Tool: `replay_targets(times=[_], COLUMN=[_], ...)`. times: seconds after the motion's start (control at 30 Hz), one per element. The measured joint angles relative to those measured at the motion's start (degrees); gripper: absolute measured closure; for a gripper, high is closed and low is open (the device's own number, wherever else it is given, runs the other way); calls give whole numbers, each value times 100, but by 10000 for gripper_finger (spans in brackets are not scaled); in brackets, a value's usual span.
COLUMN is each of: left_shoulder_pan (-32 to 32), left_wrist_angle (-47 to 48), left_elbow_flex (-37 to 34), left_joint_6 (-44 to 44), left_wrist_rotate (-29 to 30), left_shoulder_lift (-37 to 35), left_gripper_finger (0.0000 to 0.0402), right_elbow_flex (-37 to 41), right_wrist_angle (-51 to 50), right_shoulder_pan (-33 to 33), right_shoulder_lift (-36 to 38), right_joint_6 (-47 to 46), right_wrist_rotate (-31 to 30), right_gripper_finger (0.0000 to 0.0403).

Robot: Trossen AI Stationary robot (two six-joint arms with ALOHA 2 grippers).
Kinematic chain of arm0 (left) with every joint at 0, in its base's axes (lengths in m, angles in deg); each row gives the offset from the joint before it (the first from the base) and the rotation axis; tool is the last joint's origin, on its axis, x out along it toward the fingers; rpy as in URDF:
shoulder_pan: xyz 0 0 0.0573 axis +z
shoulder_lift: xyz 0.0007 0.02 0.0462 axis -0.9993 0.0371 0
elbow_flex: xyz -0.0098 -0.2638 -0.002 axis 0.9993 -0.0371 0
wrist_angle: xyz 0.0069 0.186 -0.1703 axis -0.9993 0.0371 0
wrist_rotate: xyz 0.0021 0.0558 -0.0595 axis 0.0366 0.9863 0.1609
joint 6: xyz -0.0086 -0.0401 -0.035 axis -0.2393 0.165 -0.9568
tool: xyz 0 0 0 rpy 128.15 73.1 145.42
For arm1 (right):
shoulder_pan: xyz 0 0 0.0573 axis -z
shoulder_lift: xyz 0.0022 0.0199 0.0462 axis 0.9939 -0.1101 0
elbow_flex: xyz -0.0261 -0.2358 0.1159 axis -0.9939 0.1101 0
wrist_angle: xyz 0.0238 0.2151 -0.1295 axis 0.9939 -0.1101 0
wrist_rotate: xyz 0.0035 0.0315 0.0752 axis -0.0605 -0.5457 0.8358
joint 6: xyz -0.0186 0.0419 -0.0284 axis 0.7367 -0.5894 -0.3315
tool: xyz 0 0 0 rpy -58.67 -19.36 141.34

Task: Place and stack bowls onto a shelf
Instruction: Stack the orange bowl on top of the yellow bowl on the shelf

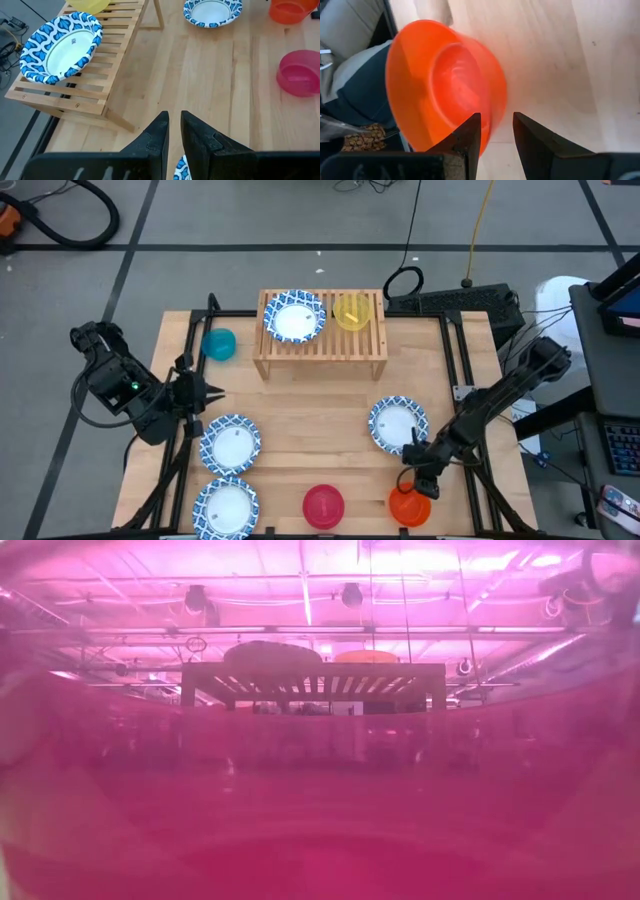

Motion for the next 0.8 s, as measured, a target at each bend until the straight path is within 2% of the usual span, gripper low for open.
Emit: replay_targets(times=[0.27,0.37,0.5,0.63,0.8], left_shoulder_pan=[0,0,0,0,1], left_wrist_angle=[-19,-21,-20,-19,-21], left_elbow_flex=[0,0,0,0,0], left_joint_6=[3,5,7,0,4], left_wrist_rotate=[0,2,2,2,4], left_shoulder_lift=[0,0,0,0,0], left_gripper_finger=[346,346,346,346,346], right_elbow_flex=[0,0,0,-5,-176], right_wrist_angle=[0,-2,57,391,344], right_shoulder_pan=[2,2,2,8,7], right_shoulder_lift=[-357,-409,-398,-392,-336], right_joint_6=[60,50,4,-198,-299], right_wrist_rotate=[0,-2,-11,-90,-124], right_gripper_finger=[296,320,387,399,402])
